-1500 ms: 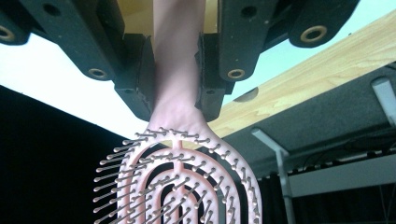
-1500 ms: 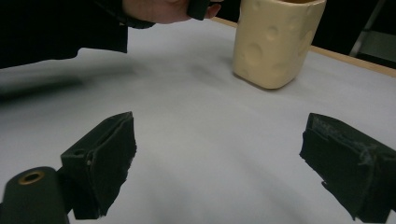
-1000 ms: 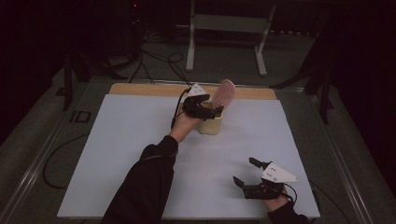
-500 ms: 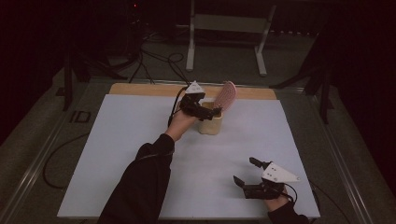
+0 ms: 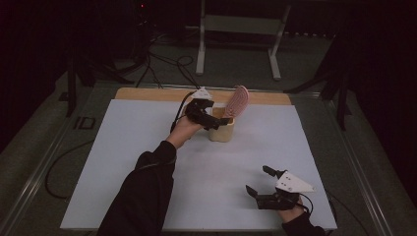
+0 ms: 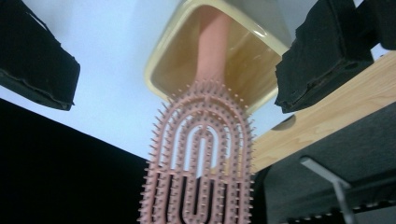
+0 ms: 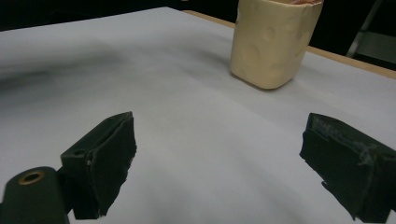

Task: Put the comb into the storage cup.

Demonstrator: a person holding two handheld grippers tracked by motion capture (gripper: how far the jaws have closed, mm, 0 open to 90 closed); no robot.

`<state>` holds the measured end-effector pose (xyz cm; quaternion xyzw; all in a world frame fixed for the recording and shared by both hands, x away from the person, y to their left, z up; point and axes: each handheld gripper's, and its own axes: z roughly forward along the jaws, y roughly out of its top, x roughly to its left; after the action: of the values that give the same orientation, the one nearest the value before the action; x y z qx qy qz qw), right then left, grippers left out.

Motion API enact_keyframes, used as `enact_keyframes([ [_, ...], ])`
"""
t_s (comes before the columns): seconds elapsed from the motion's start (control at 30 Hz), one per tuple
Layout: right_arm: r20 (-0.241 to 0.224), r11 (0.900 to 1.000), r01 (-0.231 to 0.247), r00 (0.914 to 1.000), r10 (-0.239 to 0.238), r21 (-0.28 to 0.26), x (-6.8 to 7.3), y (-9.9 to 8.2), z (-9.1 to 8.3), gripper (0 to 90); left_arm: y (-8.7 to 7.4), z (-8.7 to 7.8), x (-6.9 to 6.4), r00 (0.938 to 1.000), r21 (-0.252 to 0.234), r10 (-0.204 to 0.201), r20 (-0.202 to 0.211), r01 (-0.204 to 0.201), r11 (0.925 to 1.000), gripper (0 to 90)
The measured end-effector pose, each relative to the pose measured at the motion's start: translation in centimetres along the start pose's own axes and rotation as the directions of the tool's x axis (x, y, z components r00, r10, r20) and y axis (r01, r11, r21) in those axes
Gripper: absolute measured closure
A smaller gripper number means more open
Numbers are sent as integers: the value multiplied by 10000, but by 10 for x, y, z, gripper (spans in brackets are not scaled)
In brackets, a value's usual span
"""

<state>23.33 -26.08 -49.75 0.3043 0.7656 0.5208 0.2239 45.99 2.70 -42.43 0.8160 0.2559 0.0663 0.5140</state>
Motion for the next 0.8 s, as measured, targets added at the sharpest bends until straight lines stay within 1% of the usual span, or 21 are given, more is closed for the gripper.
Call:
enact_keyframes([
  [0.07,2,10000,-7,10000,7,14,0,0,0,97,0,-3,-1,9999,69,82,77,-83,9999,0],
  [0.13,30,10000,24,10000,-24,-11,-1,0,0,98,-1,-5,-1,9998,138,188,66,-189,9997,0],
  [0.33,30,10000,42,10000,-42,-30,-1,0,0,98,-3,-13,-2,9994,186,330,122,-332,9993,0],
  [0.43,55,10000,92,9999,-92,-16,-1,0,0,98,-5,-19,-3,9991,166,365,222,-369,9992,0],
  [0.47,49,10000,68,10000,-68,16,-1,0,0,98,-5,-20,-3,9990,169,315,307,-320,9993,0],
  [0.5,56,10000,54,10000,-54,36,-1,0,0,97,-6,-22,-3,9989,171,394,267,-399,9991,0],
  [0.6,48,10000,47,10000,-47,-23,-1,0,0,98,-8,-24,-3,9983,208,444,385,-452,9988,0],
  [0.63,58,10000,60,10000,-60,-61,-1,1,0,98,-10,-28,-4,9977,208,494,454,-504,9985,0],
  [0.7,80,9999,122,9999,-122,-38,-1,1,1,98,-11,-30,-5,9974,229,528,498,-540,9983,0],
  [0.77,88,9999,127,9999,-127,6,-1,1,1,98,-12,-33,-5,9975,284,562,418,-575,9979,0],
  [0.8,120,9999,159,9998,-159,37,-1,1,1,98,-13,-35,-4,9974,272,518,511,-532,9982,0],
])
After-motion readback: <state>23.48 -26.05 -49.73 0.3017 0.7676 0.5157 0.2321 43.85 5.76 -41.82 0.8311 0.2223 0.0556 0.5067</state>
